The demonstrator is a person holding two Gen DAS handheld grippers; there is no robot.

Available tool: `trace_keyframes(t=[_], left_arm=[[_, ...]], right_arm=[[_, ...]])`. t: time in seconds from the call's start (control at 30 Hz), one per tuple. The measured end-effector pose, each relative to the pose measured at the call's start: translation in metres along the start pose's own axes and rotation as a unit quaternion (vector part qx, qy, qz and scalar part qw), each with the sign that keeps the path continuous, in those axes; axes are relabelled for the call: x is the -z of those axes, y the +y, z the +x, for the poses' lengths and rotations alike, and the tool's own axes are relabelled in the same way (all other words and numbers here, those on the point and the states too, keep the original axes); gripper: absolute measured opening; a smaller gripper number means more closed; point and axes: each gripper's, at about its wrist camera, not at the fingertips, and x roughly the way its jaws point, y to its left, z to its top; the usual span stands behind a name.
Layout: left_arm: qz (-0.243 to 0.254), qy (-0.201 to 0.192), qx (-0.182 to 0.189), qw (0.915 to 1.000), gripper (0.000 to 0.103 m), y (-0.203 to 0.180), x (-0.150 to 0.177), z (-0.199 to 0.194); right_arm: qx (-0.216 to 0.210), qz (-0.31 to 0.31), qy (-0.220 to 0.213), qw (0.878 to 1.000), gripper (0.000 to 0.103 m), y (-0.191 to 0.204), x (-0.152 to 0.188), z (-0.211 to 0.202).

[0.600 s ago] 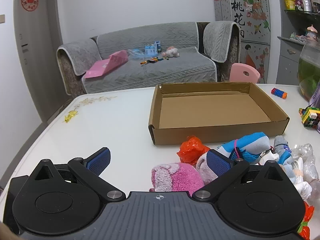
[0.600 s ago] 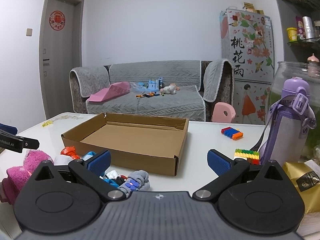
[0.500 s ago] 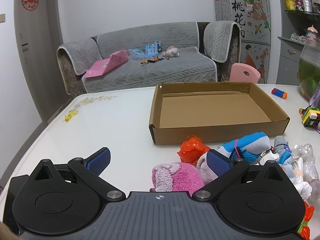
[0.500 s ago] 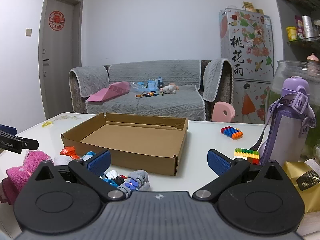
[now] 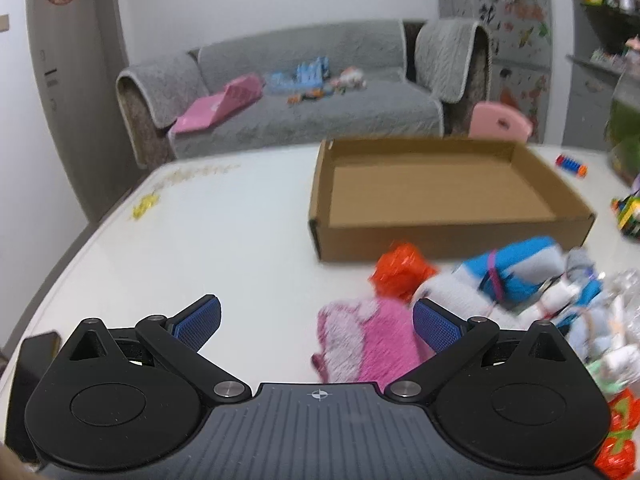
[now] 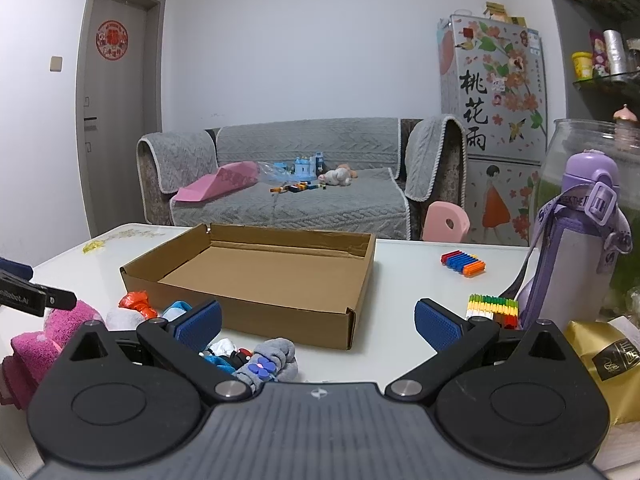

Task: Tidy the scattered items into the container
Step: 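Grasp the pink fleece hat with the left gripper while the right grasps a plastic-wrapped bundle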

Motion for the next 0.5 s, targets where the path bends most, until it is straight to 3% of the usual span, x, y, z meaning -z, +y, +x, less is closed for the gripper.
trace_keyframes(t=[0.2,0.33,0.4,0.5], left_arm=[[-0.01,0.013,0.016,0.9997,0.103,0.003,0.002,0.006],[-0.006,0.025,0.055,0.9982,0.103,-0.001,0.001,0.004],[0.012,0.036,0.043,0.9983,0.103,-0.007,0.003,0.011],[0.025,0.086,0.028,0.9956,0.103,-0.012,0.007,0.031]], right_arm=[[-0.003,0.004,-0.003,1.0,0.103,-0.001,0.0,0.0],[-0.002,0.002,-0.002,1.0,0.103,-0.001,0.0,-0.001],[-0.002,0.002,-0.001,1.0,0.103,-0.002,0.0,-0.001],[-0.005,0.001,0.002,1.0,0.103,-0.002,-0.001,0.0]])
